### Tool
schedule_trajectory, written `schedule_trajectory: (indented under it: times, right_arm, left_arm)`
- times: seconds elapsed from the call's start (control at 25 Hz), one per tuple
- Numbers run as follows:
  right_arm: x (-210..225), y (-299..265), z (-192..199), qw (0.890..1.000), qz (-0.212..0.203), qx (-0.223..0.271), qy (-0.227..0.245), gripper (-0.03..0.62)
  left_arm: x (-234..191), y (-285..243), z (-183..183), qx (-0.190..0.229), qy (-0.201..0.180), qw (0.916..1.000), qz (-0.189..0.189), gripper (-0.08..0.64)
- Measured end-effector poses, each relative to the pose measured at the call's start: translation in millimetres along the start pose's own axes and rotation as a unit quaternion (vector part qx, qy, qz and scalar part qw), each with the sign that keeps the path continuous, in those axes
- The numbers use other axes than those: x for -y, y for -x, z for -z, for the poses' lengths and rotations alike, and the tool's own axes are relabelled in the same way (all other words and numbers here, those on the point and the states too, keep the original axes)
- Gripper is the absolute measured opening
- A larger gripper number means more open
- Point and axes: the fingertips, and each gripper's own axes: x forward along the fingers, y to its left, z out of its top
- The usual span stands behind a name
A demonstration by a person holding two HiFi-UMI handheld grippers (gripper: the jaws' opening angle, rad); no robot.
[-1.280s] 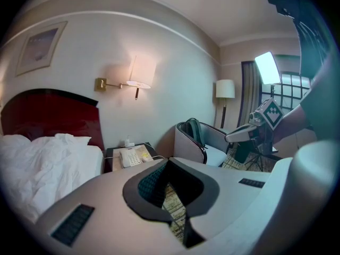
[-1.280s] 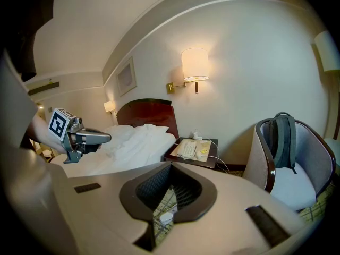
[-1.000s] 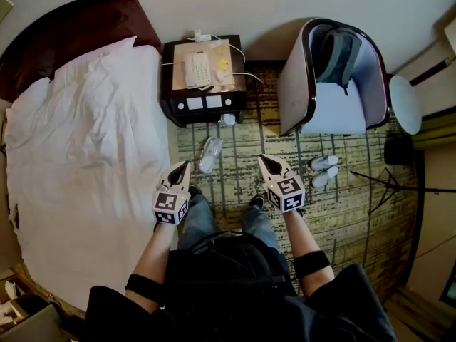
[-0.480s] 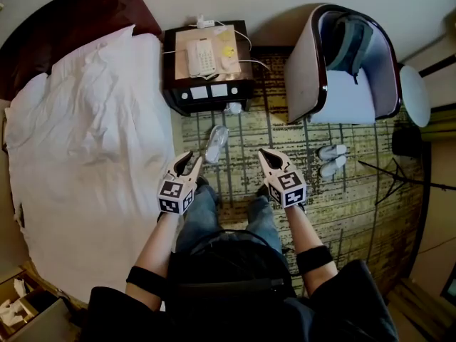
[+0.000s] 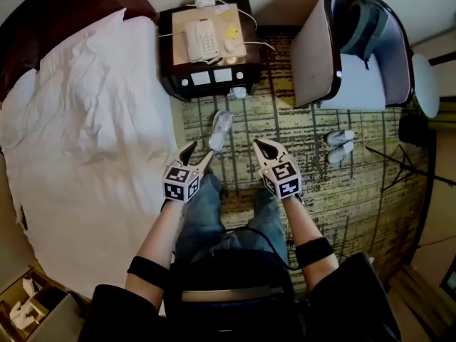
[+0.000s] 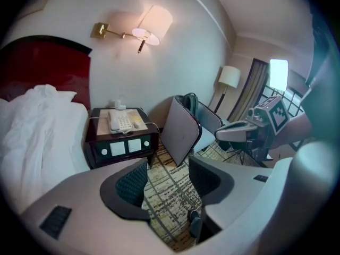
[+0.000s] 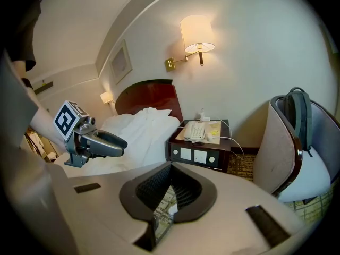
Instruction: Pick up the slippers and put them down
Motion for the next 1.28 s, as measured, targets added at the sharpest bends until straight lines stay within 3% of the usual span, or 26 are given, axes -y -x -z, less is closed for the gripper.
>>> schedule_trajectory:
  times: [0.16, 0.4, 0.72, 1.28]
  right_arm:
    - [-0.1, -40.1, 21.1, 1.0, -0.001, -0.018, 0.003, 0.002]
    - [9.7, -107.6, 73.7, 0.999, -0.006, -0.046, -0.001, 0.002]
    - [28.5, -214.7, 172.3, 0.996, -0.028, -0.087, 0.011, 0.002]
    - [93.5, -393.8, 388.3, 0.993, -0.019, -0.112, -0.013, 0.002]
  left_arm:
    - [-18.9, -29.5, 20.0, -0.023, 0.011, 0.9996, 0.014, 0.235]
    - [-56.7, -93.0, 77.7, -0.054, 0.05, 0.9972, 0.015, 0.235]
    - [-114.6, -202.7, 188.8, -0.088, 0.09, 0.9919, 0.021, 0.236]
    - [-217.8, -399.1, 416.4, -0.167, 0.098, 0.9804, 0.037, 0.253]
